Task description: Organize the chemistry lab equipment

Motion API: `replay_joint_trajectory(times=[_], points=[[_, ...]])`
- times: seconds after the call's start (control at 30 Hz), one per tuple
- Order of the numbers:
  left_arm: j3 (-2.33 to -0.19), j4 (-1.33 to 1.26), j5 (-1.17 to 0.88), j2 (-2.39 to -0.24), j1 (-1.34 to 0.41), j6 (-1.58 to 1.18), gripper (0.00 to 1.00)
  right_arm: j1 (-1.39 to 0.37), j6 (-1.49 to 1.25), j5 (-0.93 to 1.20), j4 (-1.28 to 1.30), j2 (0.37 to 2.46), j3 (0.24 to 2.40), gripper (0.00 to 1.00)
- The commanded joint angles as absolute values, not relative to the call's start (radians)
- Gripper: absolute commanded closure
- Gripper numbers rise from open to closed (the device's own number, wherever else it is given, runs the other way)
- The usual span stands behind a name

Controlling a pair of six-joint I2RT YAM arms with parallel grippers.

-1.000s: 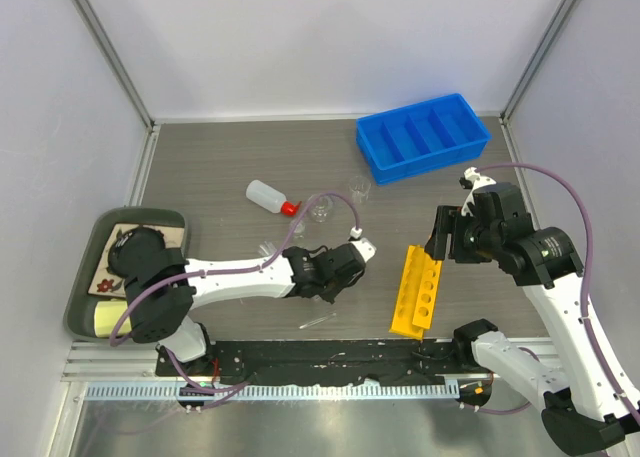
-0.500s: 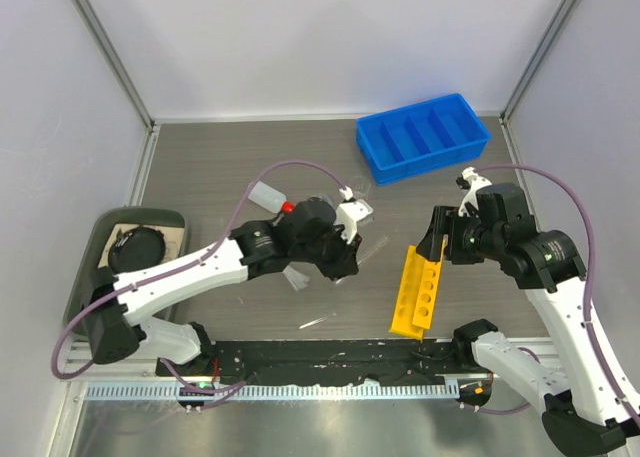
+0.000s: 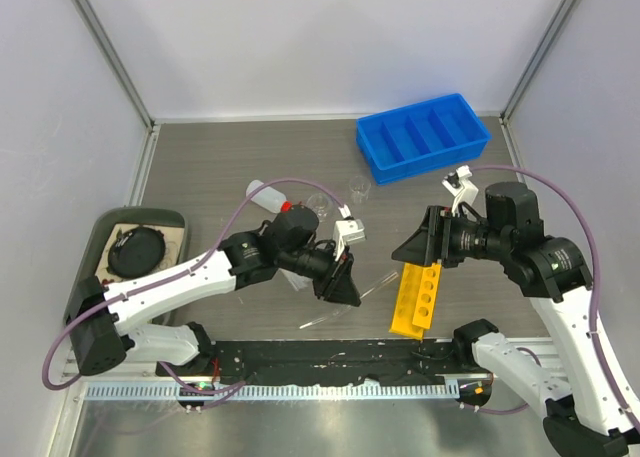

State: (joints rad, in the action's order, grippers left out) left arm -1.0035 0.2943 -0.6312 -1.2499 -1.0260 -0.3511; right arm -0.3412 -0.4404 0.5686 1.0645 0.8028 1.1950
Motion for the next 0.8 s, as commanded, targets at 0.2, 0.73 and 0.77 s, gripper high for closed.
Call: replay_joint_trajectory(times=[0.2, 0.73, 0.77], points=[[-0.973, 0.169, -0.778, -1.161, -1.022, -0.376, 0.81, -0.345, -0.560, 0.742, 0.966, 0.750, 1.174, 0.36], [-0.969, 0.149, -0.784, -1.143, -1.019, -0.382, 0.82, -0.347, -0.678, 0.772, 0.871, 0.696, 1.092, 0.42], [-0.971, 0.146, -0.784, -1.144, -1.019, -0.383, 0.82, -0.345, -0.677, 0.772, 0.870, 0.696, 1.089, 0.42]])
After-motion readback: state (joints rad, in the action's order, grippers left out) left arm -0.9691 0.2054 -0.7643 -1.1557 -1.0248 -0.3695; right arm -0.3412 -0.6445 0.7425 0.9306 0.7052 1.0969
